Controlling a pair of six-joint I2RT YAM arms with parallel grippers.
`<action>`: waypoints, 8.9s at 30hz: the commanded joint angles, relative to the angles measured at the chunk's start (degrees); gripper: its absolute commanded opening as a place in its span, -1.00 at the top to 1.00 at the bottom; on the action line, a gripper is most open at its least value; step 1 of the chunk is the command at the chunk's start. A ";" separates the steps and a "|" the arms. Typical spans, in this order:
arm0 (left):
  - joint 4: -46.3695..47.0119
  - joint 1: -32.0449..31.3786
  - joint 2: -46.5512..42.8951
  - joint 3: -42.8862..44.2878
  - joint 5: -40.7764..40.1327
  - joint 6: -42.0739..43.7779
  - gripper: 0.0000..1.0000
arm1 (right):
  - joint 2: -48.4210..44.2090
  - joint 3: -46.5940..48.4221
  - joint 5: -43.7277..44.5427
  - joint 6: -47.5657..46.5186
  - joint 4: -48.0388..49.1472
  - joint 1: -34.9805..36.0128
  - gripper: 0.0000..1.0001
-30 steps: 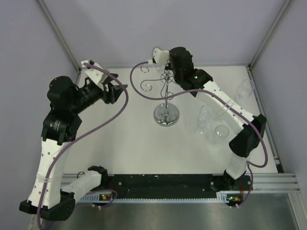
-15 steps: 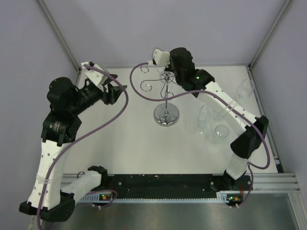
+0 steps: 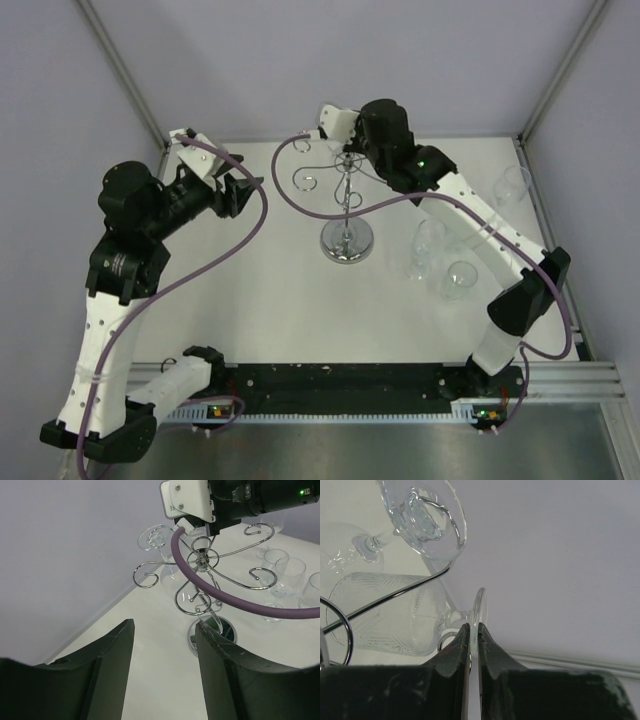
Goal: Place the wine glass upside down on the wine glass rack
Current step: Turn the wine glass upside down at the wine rack.
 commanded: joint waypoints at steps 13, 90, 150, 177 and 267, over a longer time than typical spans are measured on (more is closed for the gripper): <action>0.98 -0.20 -0.47 -0.60 -0.82 1.12 -0.15 | -7.44 -3.09 -6.74 -1.80 4.17 -1.09 1.00; -0.08 -0.20 -0.99 -1.31 -3.20 3.84 -0.15 | -17.47 -11.70 -7.18 -11.29 6.54 -1.26 1.00; -0.16 -0.20 -0.56 -2.36 -3.29 5.25 -0.15 | -9.91 -7.84 -11.14 -9.01 7.51 -4.52 1.00; -0.34 -0.20 -1.61 -2.98 -5.13 5.60 -0.18 | -11.22 -9.59 -9.91 -7.07 6.72 -2.14 0.90; -5.61 -0.20 -5.83 -10.89 -13.75 3.66 -0.81 | -21.96 -36.23 -23.00 41.79 -11.31 -37.47 -0.29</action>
